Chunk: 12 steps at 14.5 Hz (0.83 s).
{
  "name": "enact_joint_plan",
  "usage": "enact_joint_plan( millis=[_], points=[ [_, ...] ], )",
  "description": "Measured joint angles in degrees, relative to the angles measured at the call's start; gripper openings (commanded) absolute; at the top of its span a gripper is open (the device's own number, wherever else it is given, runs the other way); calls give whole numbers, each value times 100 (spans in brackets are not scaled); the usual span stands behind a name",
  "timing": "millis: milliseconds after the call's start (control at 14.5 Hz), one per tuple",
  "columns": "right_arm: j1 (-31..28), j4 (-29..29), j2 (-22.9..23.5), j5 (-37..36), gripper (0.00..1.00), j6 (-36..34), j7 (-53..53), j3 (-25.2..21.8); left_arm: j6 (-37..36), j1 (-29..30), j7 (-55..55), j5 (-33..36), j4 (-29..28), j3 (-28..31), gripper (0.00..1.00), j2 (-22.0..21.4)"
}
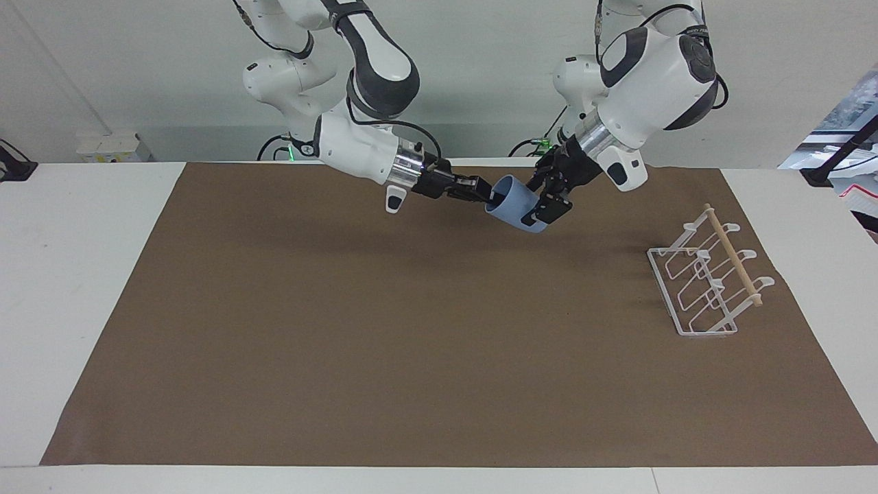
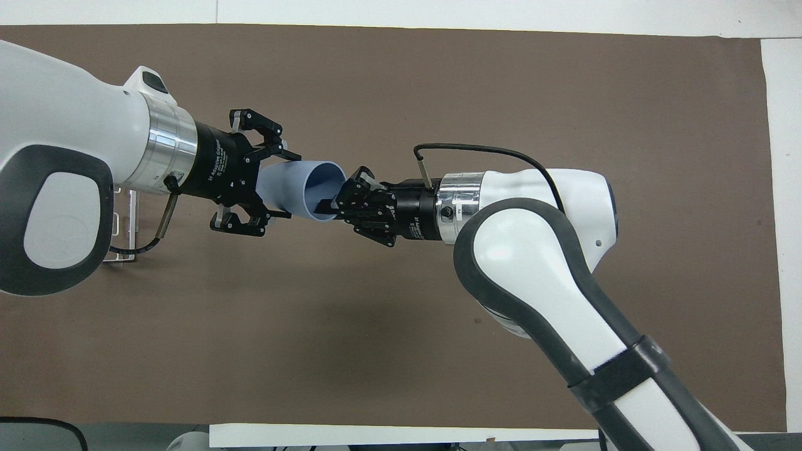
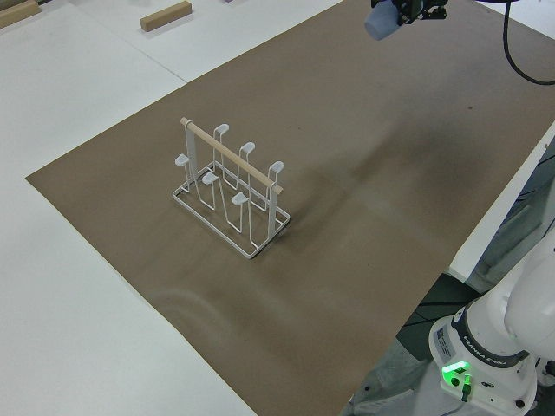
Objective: Hang cup on cup holder
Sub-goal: 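Grasp the cup rim with the left gripper beside the right gripper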
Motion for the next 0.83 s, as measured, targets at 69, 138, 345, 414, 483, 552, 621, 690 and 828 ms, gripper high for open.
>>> enact_joint_plan(
  millis=[69,138,345,414,483,552,621,690,828],
  points=[
    [0,-4,-1,0,0,0,0,0,20,3,17,1,-16,-9,0,-8],
    [-2,-4,-1,0,0,0,0,-2,44,10,32,2,-28,-21,0,-16],
    [-5,-4,-4,0,0,0,-3,-11,125,39,63,3,-62,-67,0,-39],
    [-5,-3,-5,0,0,0,-3,-12,138,42,68,3,-71,-72,0,-46],
    [-5,-2,-5,0,0,0,-3,-12,145,44,74,3,-77,-73,0,-51],
    [-5,-1,-5,0,1,0,-3,-12,151,44,83,3,-79,-74,0,-53],
    [-5,0,-5,0,2,0,-3,-13,158,45,93,3,-80,-76,0,-53],
    [-5,0,-5,0,2,2,-3,-14,165,45,102,3,-82,-78,0,-53],
    [-5,0,-5,0,9,5,-3,-14,173,45,116,3,-85,-79,0,-53]
  ],
)
